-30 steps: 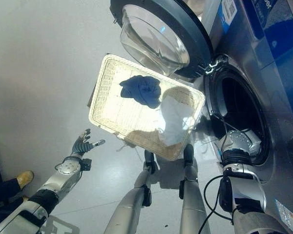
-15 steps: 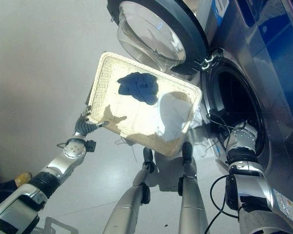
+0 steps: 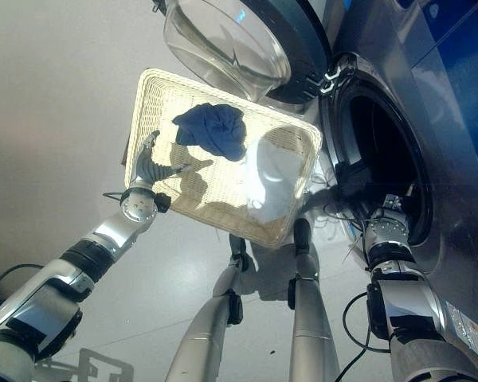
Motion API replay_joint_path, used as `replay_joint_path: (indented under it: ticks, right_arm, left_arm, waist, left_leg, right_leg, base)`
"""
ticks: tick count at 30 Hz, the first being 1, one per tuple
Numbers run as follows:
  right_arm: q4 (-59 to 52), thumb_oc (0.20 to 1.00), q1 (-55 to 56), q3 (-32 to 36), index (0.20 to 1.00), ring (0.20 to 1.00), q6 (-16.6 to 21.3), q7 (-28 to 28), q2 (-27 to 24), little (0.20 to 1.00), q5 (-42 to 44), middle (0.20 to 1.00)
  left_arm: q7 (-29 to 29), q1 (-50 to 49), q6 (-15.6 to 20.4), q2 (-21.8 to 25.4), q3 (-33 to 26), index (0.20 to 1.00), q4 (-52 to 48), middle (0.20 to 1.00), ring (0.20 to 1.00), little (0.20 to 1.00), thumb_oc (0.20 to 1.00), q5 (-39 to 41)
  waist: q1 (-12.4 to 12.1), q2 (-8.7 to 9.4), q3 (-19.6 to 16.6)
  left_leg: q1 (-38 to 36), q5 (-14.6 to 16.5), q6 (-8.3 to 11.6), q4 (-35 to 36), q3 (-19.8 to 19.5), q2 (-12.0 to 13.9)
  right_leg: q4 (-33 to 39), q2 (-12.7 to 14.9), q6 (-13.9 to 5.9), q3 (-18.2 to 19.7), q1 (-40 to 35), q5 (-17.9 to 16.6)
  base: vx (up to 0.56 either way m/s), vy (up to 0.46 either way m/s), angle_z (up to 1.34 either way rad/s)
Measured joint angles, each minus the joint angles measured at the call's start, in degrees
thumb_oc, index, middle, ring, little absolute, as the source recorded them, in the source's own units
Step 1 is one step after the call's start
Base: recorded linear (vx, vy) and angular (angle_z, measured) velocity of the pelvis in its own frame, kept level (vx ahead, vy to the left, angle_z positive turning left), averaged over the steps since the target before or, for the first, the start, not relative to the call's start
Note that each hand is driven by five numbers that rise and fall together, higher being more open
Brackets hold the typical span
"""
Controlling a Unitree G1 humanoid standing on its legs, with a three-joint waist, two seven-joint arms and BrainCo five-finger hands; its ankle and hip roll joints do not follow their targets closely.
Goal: Put the clothes into the washing machine.
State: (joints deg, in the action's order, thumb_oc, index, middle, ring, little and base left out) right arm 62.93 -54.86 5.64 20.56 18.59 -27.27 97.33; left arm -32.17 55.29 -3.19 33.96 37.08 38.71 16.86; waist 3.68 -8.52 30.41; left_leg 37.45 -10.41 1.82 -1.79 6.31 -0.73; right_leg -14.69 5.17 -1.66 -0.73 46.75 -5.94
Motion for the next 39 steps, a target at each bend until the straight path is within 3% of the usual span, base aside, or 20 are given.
replay_joint_path:
  ticks: [4, 7, 10, 15, 16, 19, 22, 28, 34, 39]
  right_arm:
    - [-1.2, 1.000, 0.4, -2.8, 1.000, 1.000, 1.8, 1.4, 0.3, 1.000, -8.2, 1.000]
    - [-3.1, 1.000, 0.5, -6.8, 1.000, 1.000, 2.0, 3.1, 1.3, 1.000, -17.8, 1.000]
    - [-4.9, 1.000, 1.4, -8.8, 1.000, 1.000, 1.9, 2.8, 2.2, 1.000, -21.2, 1.000]
    - [-6.7, 1.000, 2.9, -10.7, 1.000, 1.000, 1.9, 1.1, 2.9, 1.000, -22.6, 1.000]
    - [-10.3, 1.000, 4.7, -11.5, 1.000, 1.000, 1.6, -1.1, 3.3, 1.000, -22.7, 1.000]
    - [-13.1, 1.000, 5.3, -13.6, 1.000, 1.000, 1.6, -2.2, 3.9, 1.000, -23.0, 1.000]
    - [-16.5, 1.000, 7.7, -16.2, 1.000, 1.000, 1.4, -3.6, 6.4, 1.000, -22.7, 1.000]
    - [-22.0, 1.000, 10.1, -18.2, 1.000, 1.000, 1.3, -5.5, 7.1, 1.000, -18.0, 1.000]
    - [-25.2, 1.000, 10.8, -19.8, 1.000, 1.000, 1.3, -4.5, 8.4, 1.000, -18.2, 1.000]
    - [-28.1, 1.000, 11.7, -20.2, 1.000, 1.000, 1.3, -3.8, 8.5, 1.000, -19.1, 1.000]
  left_arm:
    - [0.0, 1.9, -0.6, -2.1, -0.1, 1.000, 3.2, 1.000, 1.000, 1.000, 1.000, -0.5]
    - [0.1, 4.1, -1.9, -3.3, -0.1, 1.000, 8.2, 1.000, 1.000, 1.000, 1.000, -0.5]
    - [0.1, 5.3, -2.6, -4.3, -0.2, 1.000, 10.8, 1.000, 1.000, 1.000, 1.000, -0.5]
    - [-0.1, 5.9, -3.5, -4.6, -1.6, 1.000, 12.9, 1.000, 1.000, 1.000, 1.000, -0.5]
    - [-0.5, 6.3, -3.9, -4.4, -2.5, 1.000, 15.4, 1.000, 1.000, 1.000, 1.000, -0.5]
    - [-1.8, 7.5, -3.9, -4.2, -3.1, 1.000, 17.1, 1.000, 1.000, 1.000, 1.000, -0.4]
    - [-4.6, 8.3, -3.8, -4.2, -7.6, 1.000, 19.8, 1.000, 1.000, 1.000, 1.000, -0.2]
    - [-9.2, 13.4, -2.4, -4.0, -11.3, 1.000, 23.4, 1.000, 1.000, 1.000, 1.000, 1.0]
    - [-11.5, 14.8, -2.1, -3.7, -11.3, 1.000, 23.7, 1.000, 1.000, 1.000, 1.000, 3.2]
    - [-11.6, 15.4, -1.2, -3.7, -11.3, 1.000, 24.7, 1.000, 1.000, 1.000, 1.000, 4.6]
  waist:
    - [0.6, 0.02, 0.0]
    - [2.3, 0.03, 0.0]
    - [3.7, 0.05, 0.0]
    - [4.8, 0.16, 0.1]
    - [6.2, 0.50, 0.0]
    - [7.3, 1.10, 0.1]
    - [8.5, 2.80, 0.2]
    - [10.0, 3.34, 0.2]
    - [11.5, 5.16, 0.1]
    - [11.9, 5.55, 0.0]
  left_leg:
    - [1.2, 0.4, -0.22, -1.1, 0.6, 0.0]
    - [3.4, 1.6, -0.68, -3.8, 1.6, -0.1]
    - [4.4, 2.4, -0.66, -5.4, 1.8, 0.0]
    - [4.5, 2.9, -0.84, -5.8, 3.0, 0.1]
    - [5.2, 3.8, -1.05, -7.0, 3.4, 0.1]
    - [6.3, 5.2, -1.24, -8.8, 4.6, 0.4]
    - [6.6, 7.8, -1.15, -12.1, 5.4, 1.0]
    - [8.4, 11.2, -1.75, -17.2, 6.2, 1.8]
    - [9.7, 12.0, -2.05, -19.1, 6.5, 1.9]
    - [10.9, 12.3, -2.04, -20.2, 6.4, 2.0]
  right_leg:
    - [-0.9, 0.0, 0.03, 0.6, 1.4, 0.0]
    - [-1.7, 0.1, -0.42, 1.8, 3.2, 0.3]
    - [-2.1, 0.0, -0.43, 2.1, 3.8, 0.3]
    - [-2.2, -0.1, -0.60, 3.1, 4.1, 0.3]
    - [-2.9, -0.1, -0.65, 3.5, 4.7, 0.4]
    - [-3.3, -0.4, -0.87, 4.6, 5.8, 0.5]
    - [-3.9, -0.9, -0.89, 5.3, 5.8, 0.6]
    - [-4.3, -1.1, -0.97, 5.3, 5.8, 0.7]
    - [-5.1, -1.0, -1.19, 5.6, 6.7, 0.9]
    - [-5.4, -1.1, -1.20, 5.6, 7.6, 0.9]
  base:
    - [-0.02, 0.094, -0.05]
    - [-0.01, 0.103, -0.08]
    - [0.00, 0.103, -0.05]
    - [0.01, 0.096, -0.07]
    - [0.02, 0.126, -0.09]
    - [0.10, 0.148, -0.17]
    - [0.02, 0.065, -0.21]
    - [0.01, 0.073, -0.12]
    - [0.00, 0.068, -0.01]
    - [0.00, 0.035, -0.01]
